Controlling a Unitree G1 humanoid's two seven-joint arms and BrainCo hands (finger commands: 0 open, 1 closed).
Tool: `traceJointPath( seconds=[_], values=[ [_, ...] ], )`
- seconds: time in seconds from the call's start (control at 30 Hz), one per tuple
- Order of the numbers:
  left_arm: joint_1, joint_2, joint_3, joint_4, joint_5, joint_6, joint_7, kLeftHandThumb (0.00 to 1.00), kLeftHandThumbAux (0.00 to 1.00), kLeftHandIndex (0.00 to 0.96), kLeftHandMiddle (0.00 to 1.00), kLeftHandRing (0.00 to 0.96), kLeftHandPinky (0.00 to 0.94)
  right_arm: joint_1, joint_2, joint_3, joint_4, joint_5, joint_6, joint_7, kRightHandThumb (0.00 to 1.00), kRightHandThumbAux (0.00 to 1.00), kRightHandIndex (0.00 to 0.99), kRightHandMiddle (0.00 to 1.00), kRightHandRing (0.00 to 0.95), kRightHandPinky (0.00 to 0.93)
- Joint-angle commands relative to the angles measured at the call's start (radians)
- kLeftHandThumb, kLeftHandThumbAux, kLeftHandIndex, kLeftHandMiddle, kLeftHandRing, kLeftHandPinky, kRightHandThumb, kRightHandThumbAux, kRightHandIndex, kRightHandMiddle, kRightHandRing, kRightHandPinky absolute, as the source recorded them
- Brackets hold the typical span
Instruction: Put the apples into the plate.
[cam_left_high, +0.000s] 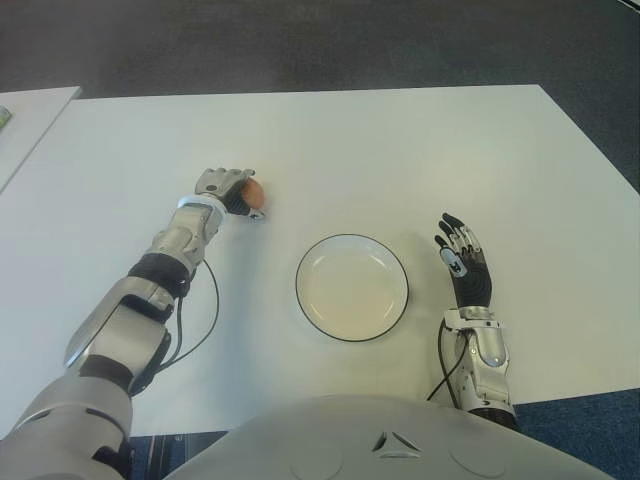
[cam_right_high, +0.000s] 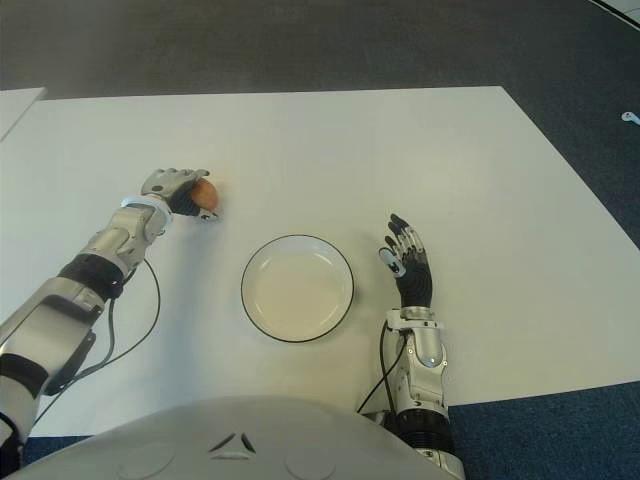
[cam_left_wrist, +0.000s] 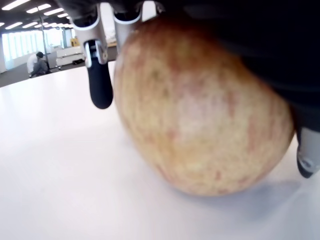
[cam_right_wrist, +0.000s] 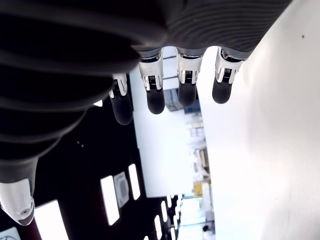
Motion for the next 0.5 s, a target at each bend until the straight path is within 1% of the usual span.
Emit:
traceJointPath(
  seconds=[0.03,0.1,0.27,0.5],
  values=[
    [0.054,-0.046,-0.022,0.069,-0.022,-0.022,0.039,0.848,0.667,0.405,0.515,0.745,0.765,0.061,-0.002,-0.010,0.017,0.027,0.053,0.014,0.231,0.544,0.174,0.113,0.062,0.089],
    [0.062,-0.058,-0.020,0.056,-0.033,-0.014,0.041,0.849,0.668,0.402,0.519,0.761,0.776,0.063,-0.006,-0.014,0.009,0.041,0.060,0.024,0.232,0.541,0.173,0.112,0.063,0.083],
    [0.061,-0.076,-0.008,0.063,-0.063,0.000,0.035,0.850,0.669,0.399,0.525,0.787,0.786,0.052,-0.008,-0.032,0.017,0.069,0.060,0.040,0.236,0.522,0.189,0.111,0.049,0.027],
    [0.059,-0.085,-0.011,0.078,-0.081,-0.005,0.046,0.850,0.670,0.398,0.525,0.787,0.778,0.043,-0.003,-0.040,0.030,0.070,0.049,0.045,0.239,0.515,0.198,0.109,0.037,0.013]
  ],
)
